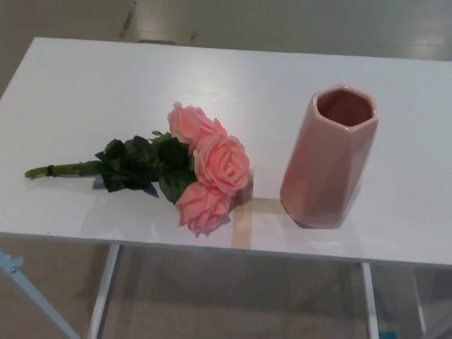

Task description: Use the left hand to pick up the rose and then lift and insert it into the pink vase.

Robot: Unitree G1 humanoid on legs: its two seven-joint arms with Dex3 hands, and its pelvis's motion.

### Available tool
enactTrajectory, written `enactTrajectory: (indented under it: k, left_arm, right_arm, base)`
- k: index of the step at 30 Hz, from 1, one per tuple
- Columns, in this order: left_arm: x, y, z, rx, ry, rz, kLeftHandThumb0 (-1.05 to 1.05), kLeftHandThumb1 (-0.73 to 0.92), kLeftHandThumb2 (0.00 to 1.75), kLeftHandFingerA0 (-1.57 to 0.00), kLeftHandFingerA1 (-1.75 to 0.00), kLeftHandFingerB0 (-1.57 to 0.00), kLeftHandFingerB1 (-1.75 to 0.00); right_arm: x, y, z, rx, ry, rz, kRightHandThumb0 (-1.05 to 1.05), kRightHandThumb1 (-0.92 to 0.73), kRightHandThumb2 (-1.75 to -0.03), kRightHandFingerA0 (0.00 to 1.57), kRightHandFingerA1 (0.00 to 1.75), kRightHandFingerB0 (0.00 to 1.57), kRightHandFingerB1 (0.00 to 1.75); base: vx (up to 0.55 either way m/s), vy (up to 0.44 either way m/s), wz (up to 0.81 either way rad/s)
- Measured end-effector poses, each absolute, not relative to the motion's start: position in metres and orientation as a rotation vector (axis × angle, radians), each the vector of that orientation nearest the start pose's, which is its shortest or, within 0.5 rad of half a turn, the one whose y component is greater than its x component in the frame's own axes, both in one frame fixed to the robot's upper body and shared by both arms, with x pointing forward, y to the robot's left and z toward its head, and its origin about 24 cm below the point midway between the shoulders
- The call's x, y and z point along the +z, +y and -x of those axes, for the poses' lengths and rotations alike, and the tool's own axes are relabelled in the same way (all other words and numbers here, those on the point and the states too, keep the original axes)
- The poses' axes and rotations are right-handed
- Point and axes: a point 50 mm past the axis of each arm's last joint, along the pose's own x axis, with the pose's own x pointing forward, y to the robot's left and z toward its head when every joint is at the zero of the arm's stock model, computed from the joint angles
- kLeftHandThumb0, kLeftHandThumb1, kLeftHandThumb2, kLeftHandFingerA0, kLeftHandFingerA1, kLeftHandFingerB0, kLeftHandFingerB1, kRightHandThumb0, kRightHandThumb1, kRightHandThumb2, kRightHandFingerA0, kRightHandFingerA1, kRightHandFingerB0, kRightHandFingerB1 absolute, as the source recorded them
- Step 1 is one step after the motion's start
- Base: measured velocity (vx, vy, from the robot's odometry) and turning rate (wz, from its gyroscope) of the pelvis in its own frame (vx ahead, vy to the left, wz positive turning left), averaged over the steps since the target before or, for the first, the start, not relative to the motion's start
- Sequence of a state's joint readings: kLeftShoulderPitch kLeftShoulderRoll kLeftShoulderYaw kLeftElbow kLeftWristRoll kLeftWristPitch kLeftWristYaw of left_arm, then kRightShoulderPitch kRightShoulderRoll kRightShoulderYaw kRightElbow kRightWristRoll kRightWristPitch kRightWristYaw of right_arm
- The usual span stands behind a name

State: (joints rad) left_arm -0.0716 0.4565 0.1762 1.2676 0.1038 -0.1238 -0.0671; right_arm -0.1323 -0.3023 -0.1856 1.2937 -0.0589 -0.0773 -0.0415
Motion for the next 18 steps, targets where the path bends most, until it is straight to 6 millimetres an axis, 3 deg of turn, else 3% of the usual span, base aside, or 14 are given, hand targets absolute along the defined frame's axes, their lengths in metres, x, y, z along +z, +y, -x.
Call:
enactTrajectory:
  k: [1,2,5,6,10,11,13,14,17,18]
  left_arm:
    - [-0.114,0.334,-0.119,0.278,1.044,-0.35,-0.34,0.59,0.58,-0.51,-0.38,-0.36,-0.33]
    - [-0.115,0.334,-0.118,0.275,1.047,-0.352,-0.46,0.46,0.67,-0.31,-0.41,-0.23,-0.37]
    - [-0.115,0.334,-0.118,0.265,1.042,-0.354,-0.46,0.46,0.67,-0.31,-0.41,-0.23,-0.37]
    - [-0.115,0.333,-0.118,0.261,1.038,-0.355,-0.52,0.42,0.64,-0.18,-0.36,-0.11,-0.33]
    - [-0.113,0.333,-0.121,0.245,1.004,-0.344,-0.52,0.42,0.64,-0.18,-0.36,-0.11,-0.33]
    - [-0.112,0.332,-0.122,0.241,0.997,-0.341,-0.61,0.38,0.71,-0.11,-0.38,-0.05,-0.17]
    - [-0.11,0.332,-0.126,0.223,0.96,-0.341,-0.55,0.35,0.76,-0.02,-0.34,-0.02,-0.21]
    - [-0.108,0.331,-0.129,0.211,0.938,-0.341,-0.58,0.34,0.77,0.0,-0.18,0.0,-0.19]
    - [-0.1,0.329,-0.136,0.153,0.845,-0.345,-0.59,0.34,0.78,0.0,-0.17,0.0,-0.18]
    - [-0.097,0.328,-0.138,0.135,0.811,-0.35,-0.71,0.44,0.56,-0.01,-0.25,-0.01,-0.24]
  right_arm:
    - [-0.135,-0.282,-0.134,-0.319,1.051,0.22,-0.3,-0.67,-0.59,0.71,0.51,0.58,0.44]
    - [-0.136,-0.282,-0.134,-0.32,1.052,0.22,-0.3,-0.67,-0.59,0.71,0.51,0.58,0.44]
    - [-0.136,-0.282,-0.133,-0.321,1.054,0.22,-0.3,-0.67,-0.59,0.71,0.51,0.58,0.44]
    - [-0.136,-0.282,-0.133,-0.321,1.054,0.221,-0.31,-0.67,-0.59,0.71,0.51,0.58,0.44]
    - [-0.136,-0.282,-0.133,-0.32,1.054,0.222,-0.31,-0.67,-0.59,0.71,0.51,0.58,0.44]
    - [-0.136,-0.282,-0.133,-0.32,1.054,0.222,-0.31,-0.67,-0.59,0.71,0.51,0.58,0.44]
    - [-0.136,-0.281,-0.133,-0.32,1.053,0.223,-0.31,-0.67,-0.59,0.71,0.51,0.58,0.44]
    - [-0.136,-0.281,-0.133,-0.319,1.052,0.224,-0.31,-0.67,-0.59,0.71,0.51,0.58,0.44]
    - [-0.135,-0.281,-0.135,-0.316,1.047,0.227,-0.31,-0.67,-0.59,0.71,0.51,0.58,0.44]
    - [-0.135,-0.281,-0.135,-0.314,1.047,0.229,-0.31,-0.67,-0.59,0.7,0.5,0.58,0.44]
  base:
    - [0.0,0.0,0.0]
    - [0.0,0.0,0.0]
    - [0.0,0.0,0.0]
    - [0.0,0.0,0.0]
    - [0.0,0.0,0.0]
    - [0.0,0.0,0.0]
    - [0.0,0.0,0.0]
    - [0.0,0.0,0.0]
    - [0.0,0.0,0.0]
    - [0.0,0.0,0.0]
